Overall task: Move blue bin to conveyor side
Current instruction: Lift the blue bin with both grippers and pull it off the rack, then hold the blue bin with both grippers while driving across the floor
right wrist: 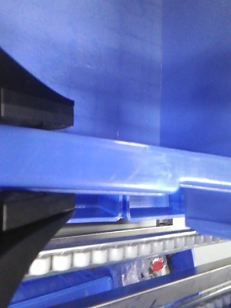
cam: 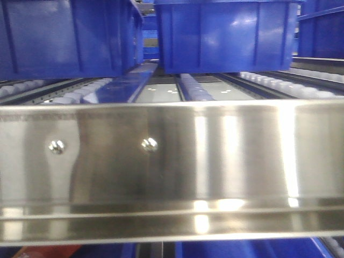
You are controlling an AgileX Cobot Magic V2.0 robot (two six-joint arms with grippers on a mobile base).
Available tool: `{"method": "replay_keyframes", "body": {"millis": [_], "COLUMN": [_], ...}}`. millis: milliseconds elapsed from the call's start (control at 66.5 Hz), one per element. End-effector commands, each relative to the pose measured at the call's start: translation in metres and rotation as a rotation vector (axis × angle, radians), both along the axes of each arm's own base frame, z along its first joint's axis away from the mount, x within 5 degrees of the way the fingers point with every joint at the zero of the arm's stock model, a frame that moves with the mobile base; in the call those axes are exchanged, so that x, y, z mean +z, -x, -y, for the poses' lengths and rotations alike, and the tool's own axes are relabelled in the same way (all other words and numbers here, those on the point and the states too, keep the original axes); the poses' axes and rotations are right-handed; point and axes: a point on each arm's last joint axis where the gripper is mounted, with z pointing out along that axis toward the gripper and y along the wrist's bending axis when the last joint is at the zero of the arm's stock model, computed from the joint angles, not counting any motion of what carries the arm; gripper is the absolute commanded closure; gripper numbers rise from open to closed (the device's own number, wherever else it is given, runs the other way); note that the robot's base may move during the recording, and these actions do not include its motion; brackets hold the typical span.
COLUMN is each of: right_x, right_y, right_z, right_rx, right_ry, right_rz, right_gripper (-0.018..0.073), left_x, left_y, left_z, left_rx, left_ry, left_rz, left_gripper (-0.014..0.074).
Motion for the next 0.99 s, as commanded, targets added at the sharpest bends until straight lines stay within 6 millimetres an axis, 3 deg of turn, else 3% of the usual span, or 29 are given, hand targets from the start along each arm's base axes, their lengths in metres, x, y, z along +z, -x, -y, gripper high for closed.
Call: {"method": "replay_keyframes", "body": {"millis": [0,978], "right_x": [0.017,0.0171], "right_y": [0.006,0.0059], "right_z": [0.0051,0.005], "right_rx": [-0.006,-0.005], "right_ry": [-0.011,-0.012], "right_rz": [0.145,0.146], "right_gripper": [0.0638,0.0638], "left_x": [0.0139,0.0147], "left_y": [0.0055,0.0071], "left_z": [0.0008,0.0008], "left_rx": [-0.015,-0.015], "left_ry": [-0.012,-0.012], "left_rz": [0.114,0.118], "left_gripper": [0.0612,0.0612]}}
